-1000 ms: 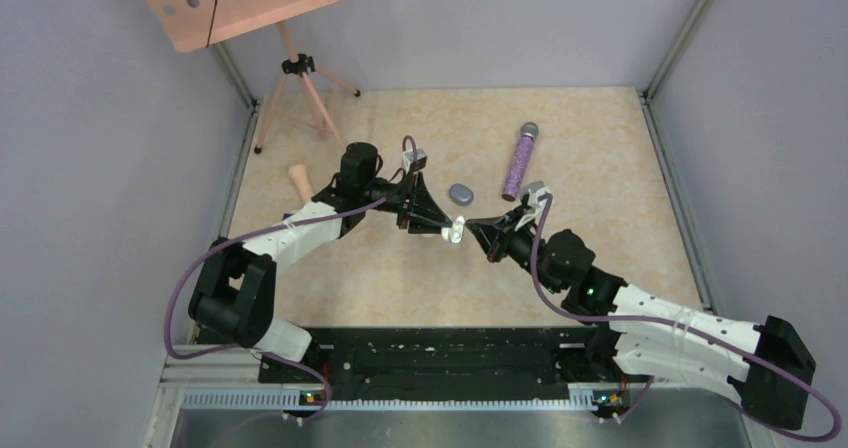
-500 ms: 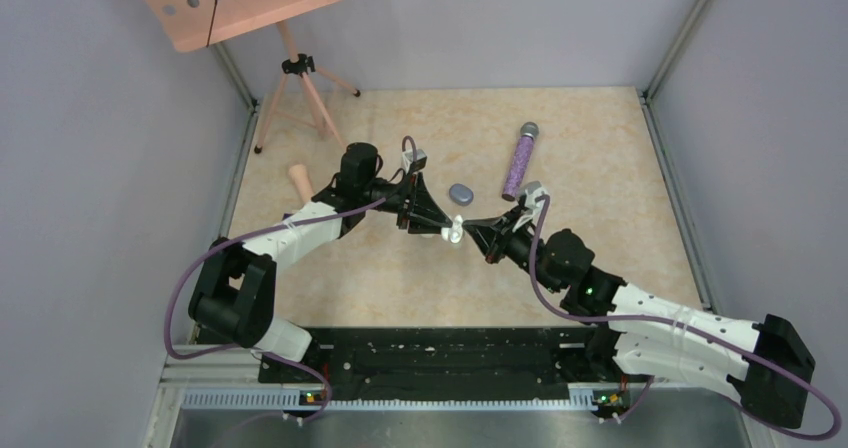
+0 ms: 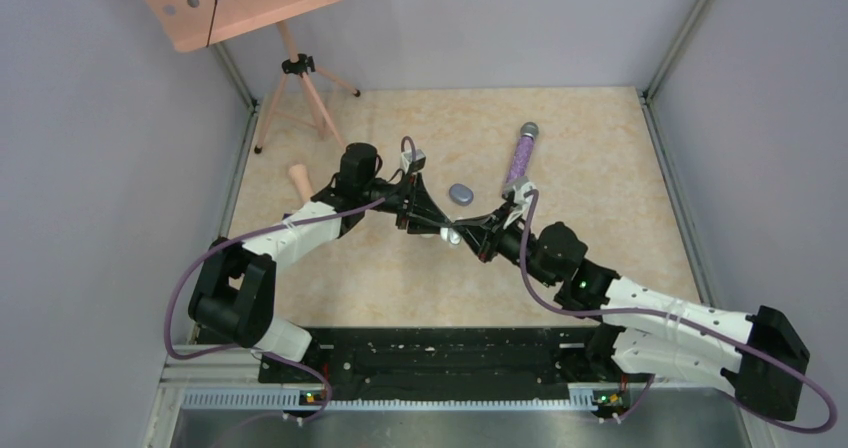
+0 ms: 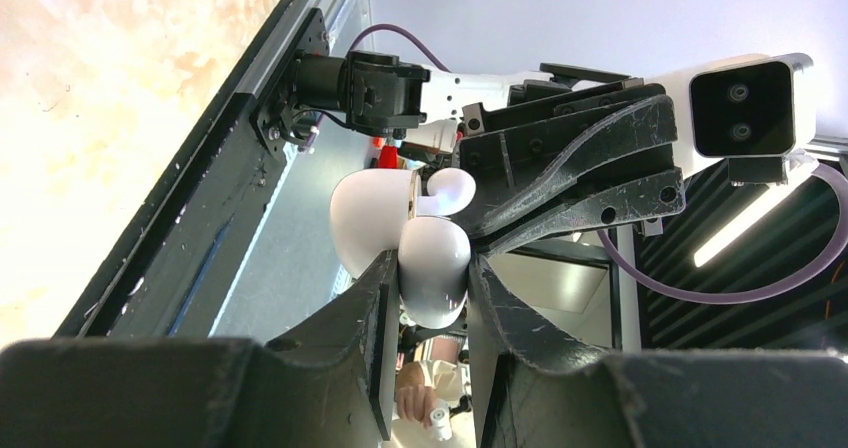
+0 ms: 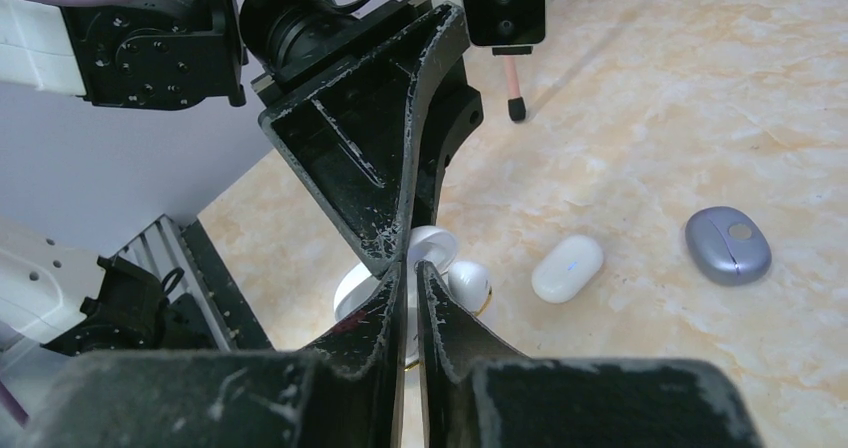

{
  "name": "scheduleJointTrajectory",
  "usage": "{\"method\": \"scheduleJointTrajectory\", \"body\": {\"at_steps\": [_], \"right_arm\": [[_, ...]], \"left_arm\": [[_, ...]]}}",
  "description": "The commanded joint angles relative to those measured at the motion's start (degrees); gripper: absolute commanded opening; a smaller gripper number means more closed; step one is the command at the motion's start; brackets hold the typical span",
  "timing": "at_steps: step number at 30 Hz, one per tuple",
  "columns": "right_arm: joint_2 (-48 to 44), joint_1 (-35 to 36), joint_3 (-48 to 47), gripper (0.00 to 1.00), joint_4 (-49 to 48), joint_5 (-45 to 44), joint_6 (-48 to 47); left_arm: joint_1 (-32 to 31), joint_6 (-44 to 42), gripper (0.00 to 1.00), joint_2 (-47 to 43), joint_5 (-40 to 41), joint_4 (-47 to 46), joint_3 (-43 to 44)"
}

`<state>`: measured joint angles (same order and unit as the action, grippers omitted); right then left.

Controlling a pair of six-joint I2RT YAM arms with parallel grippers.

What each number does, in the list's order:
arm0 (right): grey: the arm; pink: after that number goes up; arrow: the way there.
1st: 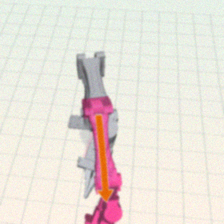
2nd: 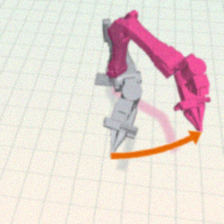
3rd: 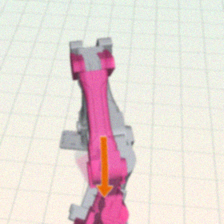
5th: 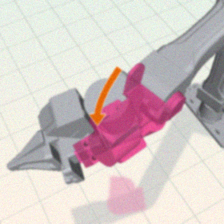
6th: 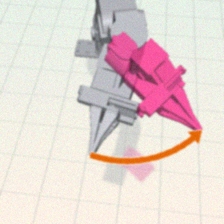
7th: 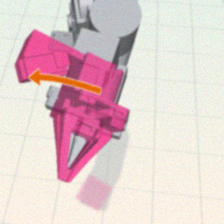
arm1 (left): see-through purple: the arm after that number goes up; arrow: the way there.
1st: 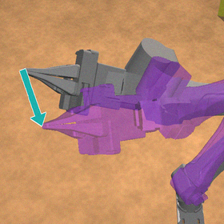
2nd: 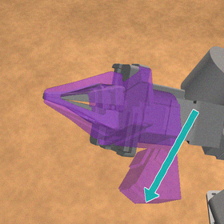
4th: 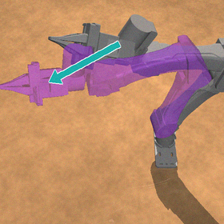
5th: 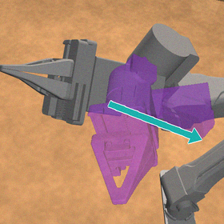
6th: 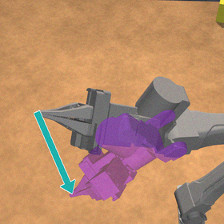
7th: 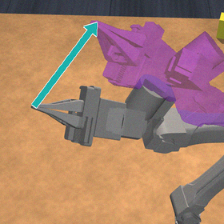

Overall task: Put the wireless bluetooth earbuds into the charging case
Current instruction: Place the earbud in the charging case.

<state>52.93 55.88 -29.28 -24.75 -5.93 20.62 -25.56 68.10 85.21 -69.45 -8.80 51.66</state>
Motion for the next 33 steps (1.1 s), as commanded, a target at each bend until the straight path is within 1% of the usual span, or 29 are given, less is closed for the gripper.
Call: {"method": "scheduleJointTrajectory", "body": {"at_steps": [1,5,8,10,11,12,13,14,17,20,27,30,33], "right_arm": [[-1.6,0.7,-2.18,0.08,-0.61,0.21,-0.19],[-4.35,0.66,-0.96,0.07,-0.38,-2.67,0.07],[-7.09,0.72,0.76,0.06,-0.55,-6.74,1.34],[-8.68,0.61,1.72,0.06,0.18,-10.07,2.58],[-8.69,0.59,1.42,0.09,1.44,-10.6,2.73],[-8.29,0.49,0.63,0.11,2.89,-10.35,2.77],[-7.21,0.45,-0.1,0.17,3.96,-9.41,2.9],[-6.26,0.4,-0.67,0.21,4.38,-7.44,3.24],[-3.98,0.36,-1.56,0.29,4.65,-3.84,4.95],[-3.65,-0.35,-1.01,0.36,3.7,-1.42,7.89],[-4.38,-2.34,0.05,0.4,1.4,2.45,13.15],[-3.66,-4.17,-0.32,0.41,0.77,5.54,16.29],[-3.15,-5.72,-0.19,0.48,0.0,7.95,18.71]], "left_arm": [[-0.32,-0.86,0.0,-1.25,-0.5,-1.18,2.03],[-0.34,-0.95,0.0,-1.1,-0.5,-1.01,2.22],[-0.37,-1.03,0.0,-1.09,-0.48,-0.88,2.22],[-0.37,-1.1,0.0,-1.19,-0.51,-0.72,2.22],[-0.31,-1.19,0.0,-1.19,-0.43,-0.53,2.28],[-0.32,-1.21,0.0,-1.19,-0.42,-0.51,2.3],[-0.36,-1.21,0.0,-1.14,-0.41,-0.52,2.31],[-0.41,-1.24,0.0,-1.1,-0.42,-0.52,2.35],[-0.33,-1.29,0.0,-0.97,-0.42,-0.36,2.56],[-0.41,-1.51,0.0,-1.16,-0.42,-0.05,2.78],[-0.36,-2.14,0.0,-1.4,-0.41,0.71,2.4],[-0.39,-2.18,0.0,-1.54,-0.42,0.72,2.4],[-0.37,-2.31,0.0,-1.69,-0.38,0.89,2.39]]}}
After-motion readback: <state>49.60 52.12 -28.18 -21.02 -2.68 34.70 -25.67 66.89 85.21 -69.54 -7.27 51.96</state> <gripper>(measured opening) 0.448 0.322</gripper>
